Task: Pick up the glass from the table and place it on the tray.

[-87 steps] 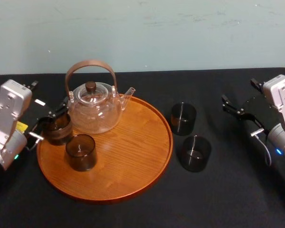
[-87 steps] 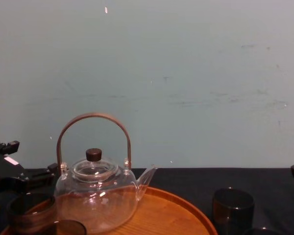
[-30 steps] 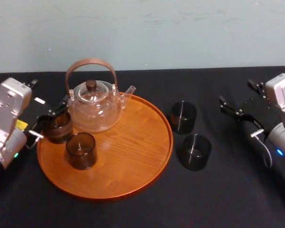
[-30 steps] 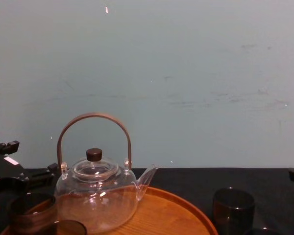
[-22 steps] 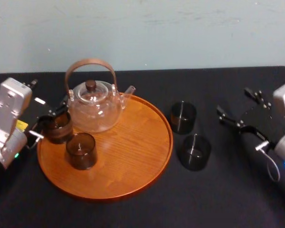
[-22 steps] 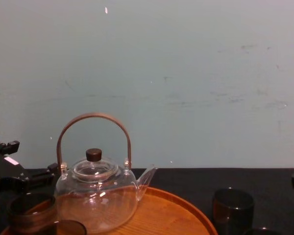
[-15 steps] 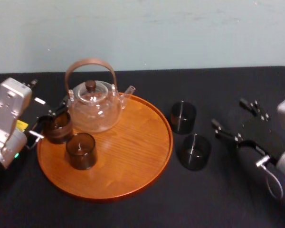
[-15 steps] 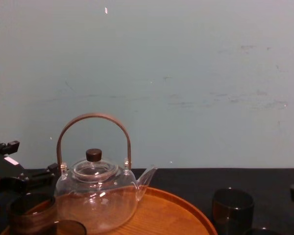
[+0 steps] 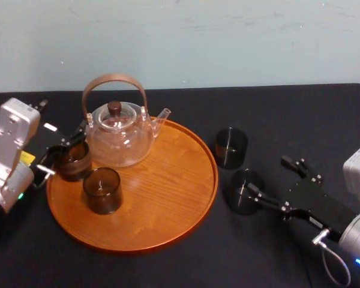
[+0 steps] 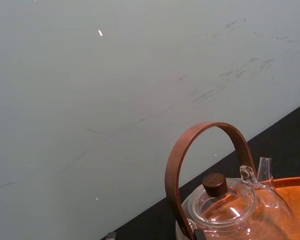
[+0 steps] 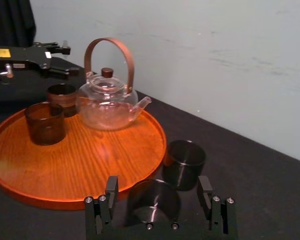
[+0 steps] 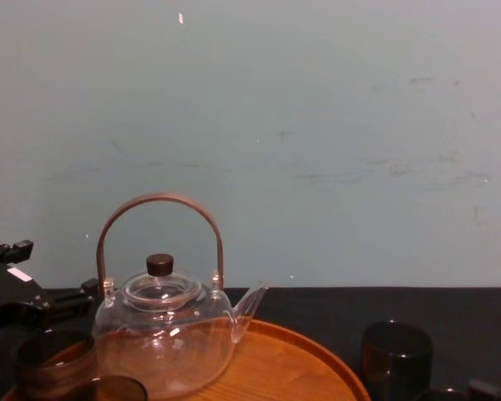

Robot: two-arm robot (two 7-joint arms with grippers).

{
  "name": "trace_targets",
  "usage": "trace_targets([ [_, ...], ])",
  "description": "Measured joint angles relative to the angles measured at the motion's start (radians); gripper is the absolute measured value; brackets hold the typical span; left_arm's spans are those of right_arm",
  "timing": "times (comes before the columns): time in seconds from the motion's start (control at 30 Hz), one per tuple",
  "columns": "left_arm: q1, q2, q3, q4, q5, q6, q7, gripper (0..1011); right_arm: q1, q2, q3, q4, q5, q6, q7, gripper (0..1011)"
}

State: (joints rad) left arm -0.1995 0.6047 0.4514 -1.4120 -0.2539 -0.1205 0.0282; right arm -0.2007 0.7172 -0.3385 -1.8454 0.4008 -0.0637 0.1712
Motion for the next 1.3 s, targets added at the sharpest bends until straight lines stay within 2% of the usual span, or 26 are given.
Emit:
trace_targets([
  [0.53,0.000,0.000,0.000,0.000,0.000,0.000,0.000,1001,-0.009,-0.045,0.009,0.036,-0.004,0.040,0.039,1002],
  [1.3,0.000,0.000,0.000,0.000,0.000,0.000,0.000,1001,-0.009,-0.105,0.044,0.099,-0.036,0.061,0.081,1002],
])
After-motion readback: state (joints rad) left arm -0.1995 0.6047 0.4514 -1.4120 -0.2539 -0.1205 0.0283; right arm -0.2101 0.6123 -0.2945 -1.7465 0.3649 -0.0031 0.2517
